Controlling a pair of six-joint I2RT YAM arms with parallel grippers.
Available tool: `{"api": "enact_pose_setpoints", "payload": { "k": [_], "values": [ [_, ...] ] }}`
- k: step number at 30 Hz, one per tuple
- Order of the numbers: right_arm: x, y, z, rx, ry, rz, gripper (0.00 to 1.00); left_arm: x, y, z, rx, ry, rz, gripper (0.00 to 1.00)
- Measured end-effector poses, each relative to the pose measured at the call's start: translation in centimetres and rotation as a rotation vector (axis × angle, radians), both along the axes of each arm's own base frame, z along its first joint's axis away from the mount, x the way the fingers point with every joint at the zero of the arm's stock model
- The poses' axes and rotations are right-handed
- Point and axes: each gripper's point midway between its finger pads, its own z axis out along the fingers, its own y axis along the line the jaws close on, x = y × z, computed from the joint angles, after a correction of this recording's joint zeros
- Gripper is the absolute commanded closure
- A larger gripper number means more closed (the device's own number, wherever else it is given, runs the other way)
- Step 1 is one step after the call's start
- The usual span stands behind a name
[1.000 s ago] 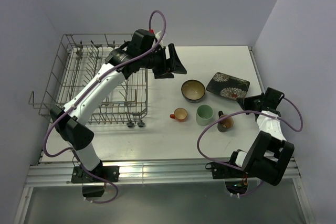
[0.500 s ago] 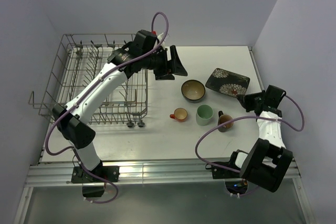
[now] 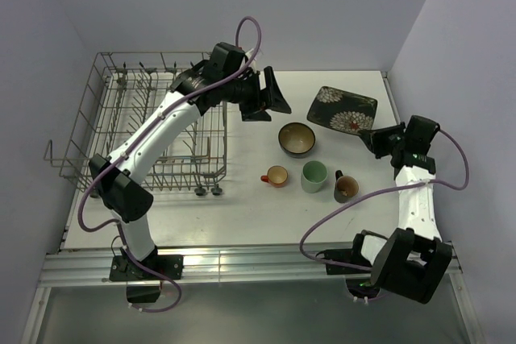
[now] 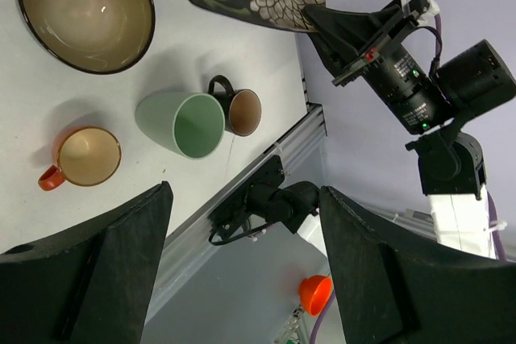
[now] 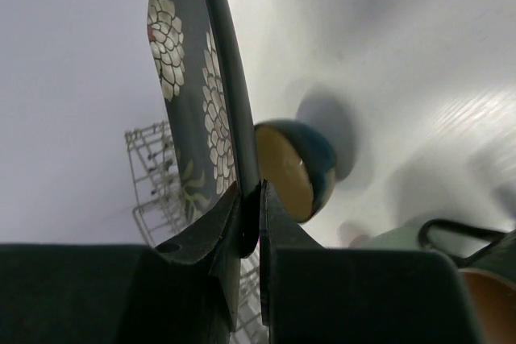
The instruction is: Load the mixed dishes into the dish rack
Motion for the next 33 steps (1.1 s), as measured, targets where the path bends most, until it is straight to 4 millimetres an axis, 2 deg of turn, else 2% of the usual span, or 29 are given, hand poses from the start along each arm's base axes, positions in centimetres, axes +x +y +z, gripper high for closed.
{"api": "enact_pose_setpoints", "payload": {
  "k": [4,10,16,23,33],
  "values": [
    [0.1,2.2,2.0,0.014,-0.013,0.063,1.00,1.0,0.2,-0.3,0.003,0.004,0.014,0.19],
    [0.3,6.0,6.2,0.024,-0.070,0.167,1.00,2.7,0.8,-2.2,0.030,0.040,0.046,0.18],
    [-0.6,9.2,9.3,0.045,-0.120,0.268,1.00,3.5,1.7,-2.6,0.041,0.052,0.072,0.17],
    [-1.9,11.3,9.4,0.071,-0.101,0.332,1.00,4.1,2.3,-2.5,0.036,0.053,0.087,0.17],
    [-3.0,14.5,10.1,0.148,-0.091,0.421,1.00,4.1,2.1,-2.0,0.007,0.048,0.067,0.17]
  ]
}}
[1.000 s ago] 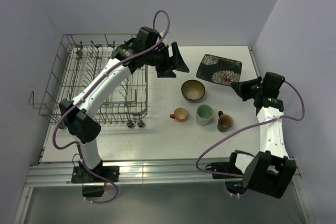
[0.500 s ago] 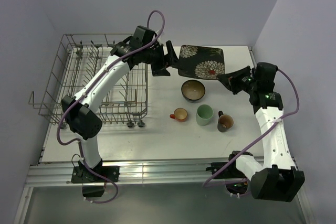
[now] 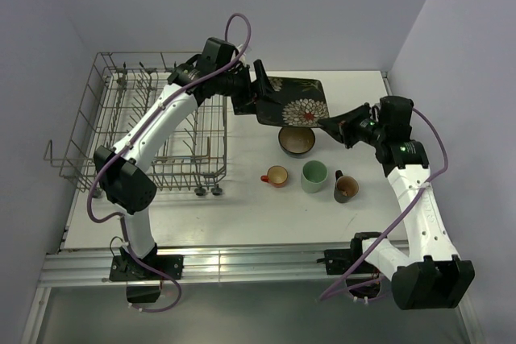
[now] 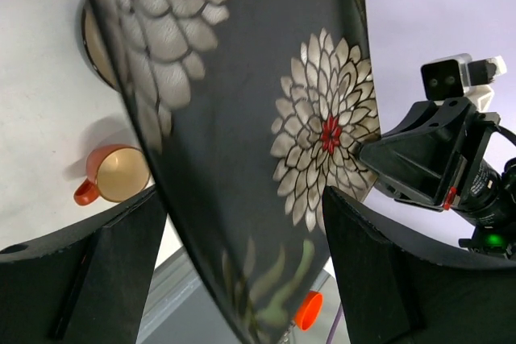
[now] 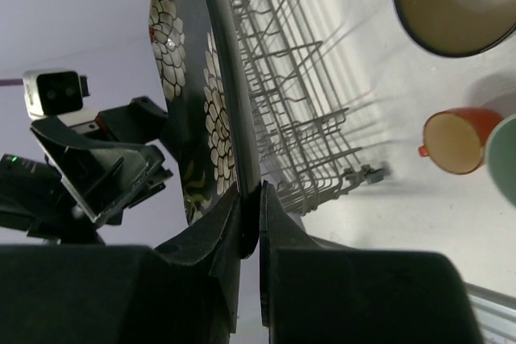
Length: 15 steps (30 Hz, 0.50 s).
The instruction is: Load the mixed dishes into the dish rack
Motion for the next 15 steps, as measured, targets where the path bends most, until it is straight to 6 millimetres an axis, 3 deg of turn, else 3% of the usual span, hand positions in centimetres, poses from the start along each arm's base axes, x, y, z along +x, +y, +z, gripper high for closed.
{"api": "enact_pose_setpoints", "payload": {
  "k": [4,10,11,13,15],
  "values": [
    [-0.1,1.0,0.8,0.039,-0.009,0.025,1.00,0.2,-0.1,0.4,-0.018,-0.011,-0.005,0.20],
    [0.0,2.1,2.4,0.091,-0.055,0.058,1.00,0.4,0.3,0.9,-0.078,-0.006,0.001,0.39],
    [0.0,2.2,2.6,0.095,-0.062,0.063,1.00,0.3,0.4,1.2,-0.093,-0.005,0.006,0.48],
    [-0.1,2.5,2.9,0.104,-0.068,0.075,1.00,0.0,0.7,1.8,-0.129,0.000,0.012,0.58],
    [-0.1,2.6,3.0,0.106,-0.077,0.082,1.00,-0.3,1.0,2.7,-0.171,-0.001,0.023,0.84]
  ]
}}
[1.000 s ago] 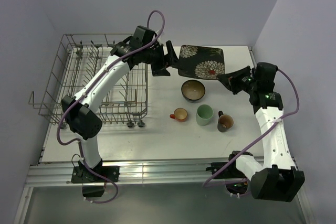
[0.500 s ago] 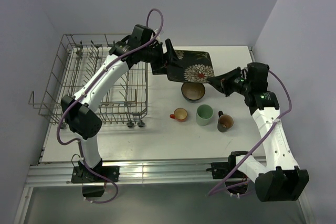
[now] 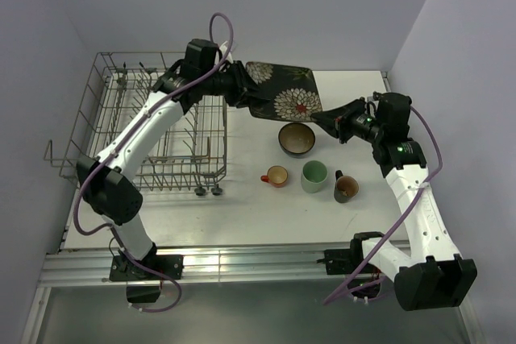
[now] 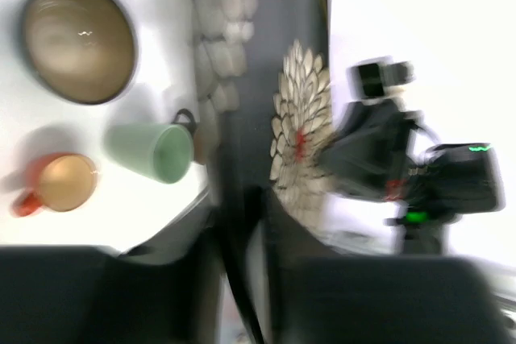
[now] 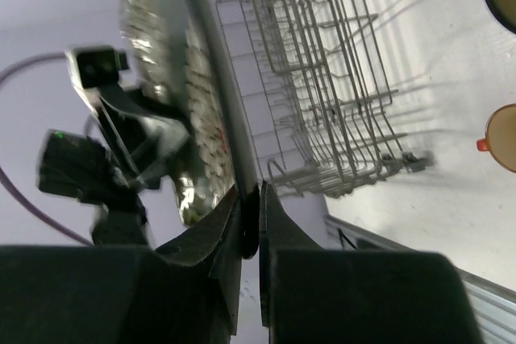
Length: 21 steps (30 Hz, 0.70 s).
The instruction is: Load the mixed dishes into the dish rack
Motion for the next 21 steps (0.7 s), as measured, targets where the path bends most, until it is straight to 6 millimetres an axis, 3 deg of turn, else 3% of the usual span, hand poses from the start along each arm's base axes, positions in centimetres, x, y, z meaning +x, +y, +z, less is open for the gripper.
{"api": "enact_pose_setpoints", "payload": {
  "k": [2,8,11,12,14,16,17,18,21],
  "values": [
    [-0.2,0.3,-0.2,-0.010,-0.011,0.027,1.00,-0.1,0.2,1.2,-0.050,0.024,0.030,1.00],
    [0.0,1.6,0.2,-0.036,-0.069,0.109,1.00,-0.1,1.4,1.8,-0.077,0.029,0.061,1.00],
    [0.5,2.0,0.2,-0.063,-0.064,0.138,0.87,0.2,1.9,1.6,-0.076,0.030,0.072,1.00],
    [0.6,2.1,0.4,-0.074,-0.065,0.149,0.69,0.2,2.0,1.6,-0.078,0.027,0.075,1.00],
    [0.5,2.6,0.8,-0.099,-0.075,0.188,0.53,0.0,2.4,1.9,-0.081,0.006,0.070,1.00],
    [0.0,3.2,1.5,-0.120,-0.091,0.238,0.27,-0.6,2.8,2.0,-0.070,-0.019,0.063,1.00],
    [-0.2,3.4,1.9,-0.126,-0.107,0.258,0.25,-0.9,3.1,2.1,-0.060,-0.049,0.053,1.00],
    [-0.5,3.8,2.5,-0.132,-0.130,0.282,0.02,-1.3,3.5,2.1,-0.050,-0.057,0.050,1.00],
    [-0.9,4.1,3.6,-0.145,-0.184,0.314,0.00,-2.4,5.0,2.2,-0.005,-0.110,0.034,1.00]
  ]
}}
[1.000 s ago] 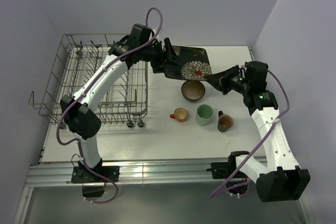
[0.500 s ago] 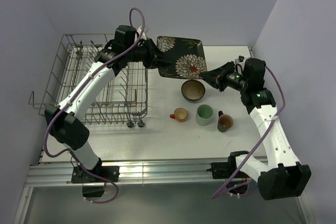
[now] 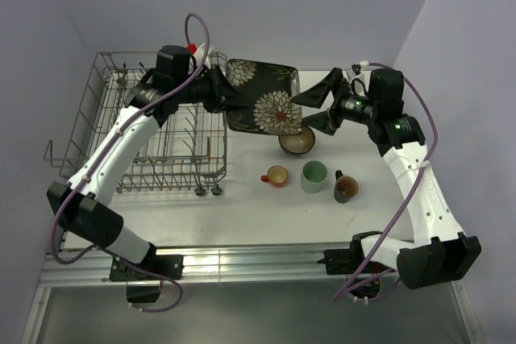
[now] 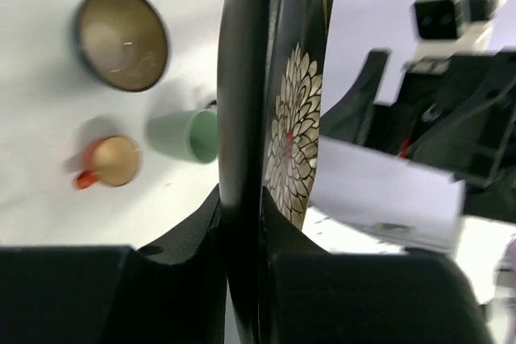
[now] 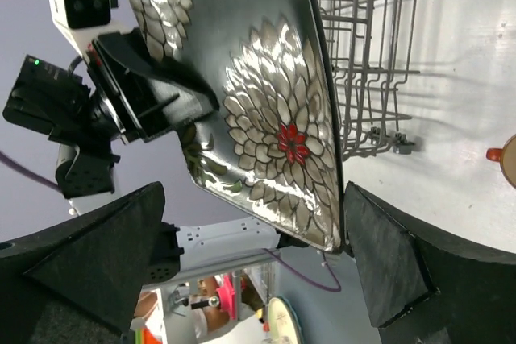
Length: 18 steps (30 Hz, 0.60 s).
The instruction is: Load the mixed dishes into the dish rack
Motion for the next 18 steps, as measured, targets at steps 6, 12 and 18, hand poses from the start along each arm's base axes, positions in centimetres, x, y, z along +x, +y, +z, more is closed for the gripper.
{"api": "enact_pose_setpoints", "payload": {
  "k": [6,12,18],
  "values": [
    [-0.3,0.2,0.8,-0.015,-0.069,0.039,0.00,-2.0,3.3,-0.7,0.112,-0.088,-0.004,1.00],
    [-0.5,2.0,1.9,-0.059,-0.201,0.173,0.00,-3.9,4.6,-1.5,0.163,-0.105,-0.033,1.00],
    [-0.2,4.4,-0.2,-0.146,-0.256,0.300,0.03,-5.8,5.3,-0.9,0.169,-0.118,-0.066,1.00]
  ]
}}
